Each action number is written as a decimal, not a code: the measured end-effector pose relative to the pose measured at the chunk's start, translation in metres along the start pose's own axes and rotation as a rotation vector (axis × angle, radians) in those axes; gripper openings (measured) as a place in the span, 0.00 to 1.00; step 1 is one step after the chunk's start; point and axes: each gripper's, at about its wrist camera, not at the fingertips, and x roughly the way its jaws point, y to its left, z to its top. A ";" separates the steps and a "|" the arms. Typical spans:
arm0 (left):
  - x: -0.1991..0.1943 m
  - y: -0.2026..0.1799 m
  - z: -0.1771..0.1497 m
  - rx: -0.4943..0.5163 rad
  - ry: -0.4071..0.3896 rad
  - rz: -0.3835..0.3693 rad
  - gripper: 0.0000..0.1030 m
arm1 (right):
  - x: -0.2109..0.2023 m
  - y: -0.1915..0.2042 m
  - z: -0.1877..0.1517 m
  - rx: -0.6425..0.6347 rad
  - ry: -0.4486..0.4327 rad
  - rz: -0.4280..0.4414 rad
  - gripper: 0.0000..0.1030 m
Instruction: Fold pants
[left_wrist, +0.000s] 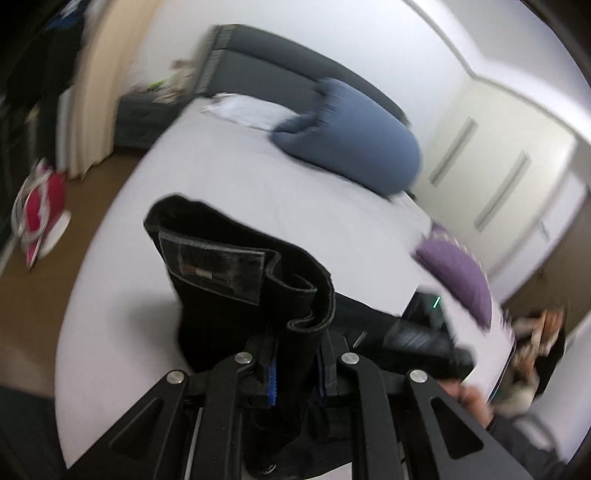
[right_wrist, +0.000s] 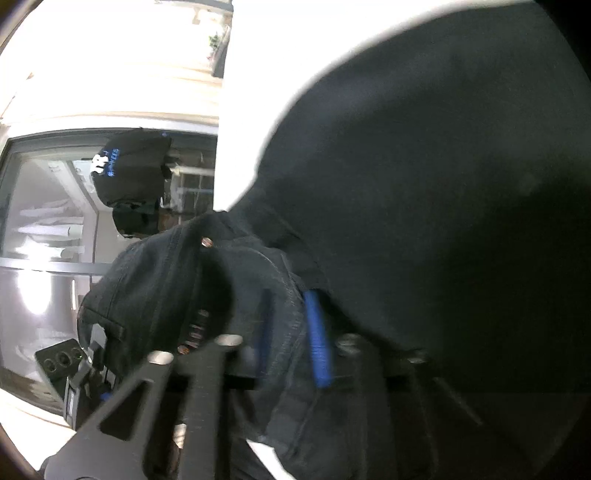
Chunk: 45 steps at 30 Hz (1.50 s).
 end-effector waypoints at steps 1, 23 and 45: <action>0.010 -0.017 -0.003 0.048 0.016 -0.003 0.14 | -0.017 0.007 0.004 -0.010 -0.047 0.022 0.92; 0.138 -0.193 -0.090 0.556 0.235 -0.053 0.15 | -0.077 -0.001 0.031 -0.123 0.067 -0.177 0.15; 0.195 -0.243 -0.120 0.610 0.341 -0.129 0.26 | -0.097 -0.074 0.007 0.013 -0.091 -0.138 0.12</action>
